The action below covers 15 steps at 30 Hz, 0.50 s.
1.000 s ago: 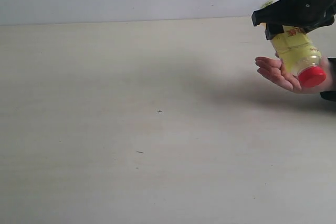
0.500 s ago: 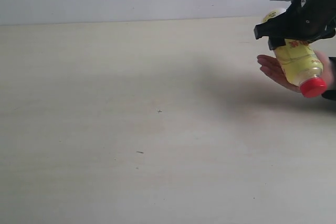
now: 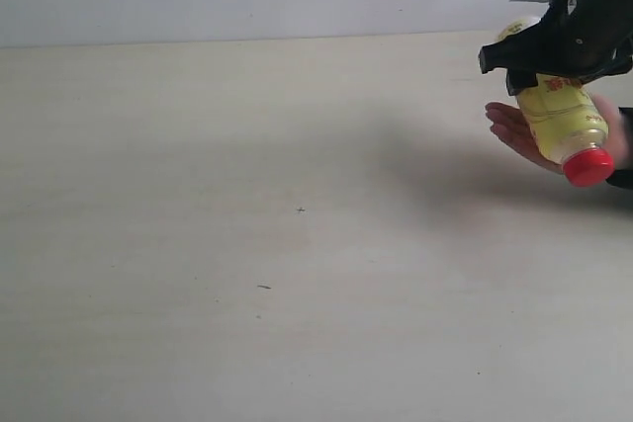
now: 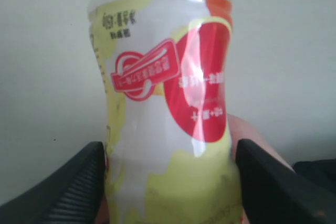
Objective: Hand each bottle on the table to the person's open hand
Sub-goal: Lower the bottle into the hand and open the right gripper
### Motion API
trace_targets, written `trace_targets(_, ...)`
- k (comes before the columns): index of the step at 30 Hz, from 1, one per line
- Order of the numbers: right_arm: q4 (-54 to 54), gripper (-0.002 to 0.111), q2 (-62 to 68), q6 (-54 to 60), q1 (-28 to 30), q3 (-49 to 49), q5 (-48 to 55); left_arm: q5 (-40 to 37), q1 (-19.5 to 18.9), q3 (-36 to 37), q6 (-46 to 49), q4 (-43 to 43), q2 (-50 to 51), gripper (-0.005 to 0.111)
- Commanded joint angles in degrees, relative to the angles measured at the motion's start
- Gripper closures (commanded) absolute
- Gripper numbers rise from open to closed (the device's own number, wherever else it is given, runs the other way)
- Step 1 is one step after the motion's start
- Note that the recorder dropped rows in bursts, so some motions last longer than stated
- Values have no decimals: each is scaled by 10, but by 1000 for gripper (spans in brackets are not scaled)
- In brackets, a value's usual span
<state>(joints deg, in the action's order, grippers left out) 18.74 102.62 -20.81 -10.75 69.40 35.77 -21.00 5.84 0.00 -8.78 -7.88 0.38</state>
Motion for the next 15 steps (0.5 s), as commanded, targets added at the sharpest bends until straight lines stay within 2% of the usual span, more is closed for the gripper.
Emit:
trace_targets(1, 3, 108, -5, -3, 2, -1, 8, 4, -1, 0, -2, 1, -4, 107)
trace_targets(7, 8, 107, 13, -32, 2, -1, 2, 4, -1, 0, -2, 1, -4, 107)
trace_targets(15, 8, 90, 16, -35, 2, -1, -11, 4, -1, 0, -2, 1, -4, 107)
